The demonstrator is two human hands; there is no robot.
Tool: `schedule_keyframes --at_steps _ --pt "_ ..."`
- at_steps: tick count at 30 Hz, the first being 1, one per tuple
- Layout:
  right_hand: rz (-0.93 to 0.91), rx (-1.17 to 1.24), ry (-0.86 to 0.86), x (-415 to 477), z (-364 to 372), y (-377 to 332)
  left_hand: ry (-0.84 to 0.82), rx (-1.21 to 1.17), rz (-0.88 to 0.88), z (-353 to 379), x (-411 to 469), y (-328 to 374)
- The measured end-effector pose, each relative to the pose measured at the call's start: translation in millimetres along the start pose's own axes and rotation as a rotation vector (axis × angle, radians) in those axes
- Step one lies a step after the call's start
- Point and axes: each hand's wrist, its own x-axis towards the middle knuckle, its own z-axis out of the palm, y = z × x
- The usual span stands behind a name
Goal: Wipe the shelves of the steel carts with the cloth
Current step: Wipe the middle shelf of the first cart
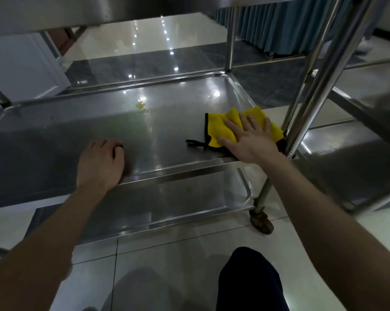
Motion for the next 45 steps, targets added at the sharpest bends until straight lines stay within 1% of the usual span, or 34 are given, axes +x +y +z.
schedule_keyframes --at_steps 3,5,9,11,13,16,18,21,23,25,28,30,33,35,38,41,44,45 --pt "0.063 -0.007 -0.020 -17.6 1.2 -20.8 0.016 0.020 0.033 1.1 -2.9 2.2" --pt "0.054 -0.002 -0.023 -23.1 6.3 -63.3 0.015 0.023 0.025 0.6 -3.1 2.9" --pt "-0.190 0.015 -0.009 -34.5 25.6 -172.7 -0.001 0.040 0.055 -0.2 -1.6 0.6" --pt "-0.259 0.041 -0.029 -35.1 27.3 -196.7 -0.009 0.040 0.066 -1.0 -1.1 -1.3" --pt "-0.288 0.080 -0.033 -32.5 24.6 -191.3 -0.011 0.028 0.070 -1.4 -0.7 -2.7" --pt "-0.305 0.111 -0.032 -25.9 18.5 -149.2 -0.007 0.019 0.072 -1.3 -1.3 -3.4" --pt "-0.240 0.078 -0.042 -13.7 12.9 -105.3 -0.003 0.016 0.065 -0.9 -2.1 -3.1" --pt "-0.069 0.031 -0.059 14.7 -0.2 -31.7 0.007 0.016 0.071 -1.1 -2.1 -2.7" --pt "0.021 0.005 -0.075 36.1 -6.6 -2.5 0.010 0.015 0.065 -1.2 -2.4 -1.1" --pt "0.076 -0.017 -0.068 54.0 -6.9 -1.0 0.019 0.021 0.061 -0.4 -3.5 1.1" --pt "0.120 -0.017 -0.041 71.6 -2.6 -41.1 0.016 0.033 0.049 -0.5 -3.5 3.6" --pt "0.063 -0.017 -0.063 75.6 -2.1 -83.8 0.015 0.020 0.046 -1.2 -2.9 4.0" --pt "-0.113 -0.029 -0.099 61.4 2.9 -148.2 0.040 -0.046 0.020 -3.5 -4.5 4.4" --pt "-0.237 -0.023 -0.097 37.5 10.9 -173.3 0.066 -0.114 -0.015 -4.1 -7.6 3.6" --pt "-0.381 0.046 -0.023 -6.5 20.6 -173.0 0.138 -0.199 -0.039 -7.3 -12.6 3.6" --pt "-0.461 0.090 0.043 -36.2 21.4 -154.8 0.220 -0.180 -0.023 -8.9 -15.5 5.7" --pt "-0.482 0.010 0.134 -49.8 23.7 -149.9 0.222 -0.127 -0.031 -10.7 -14.6 8.7" --pt "-0.467 -0.019 0.131 -52.4 23.7 -155.9 0.225 -0.113 -0.030 -11.5 -14.4 8.7"
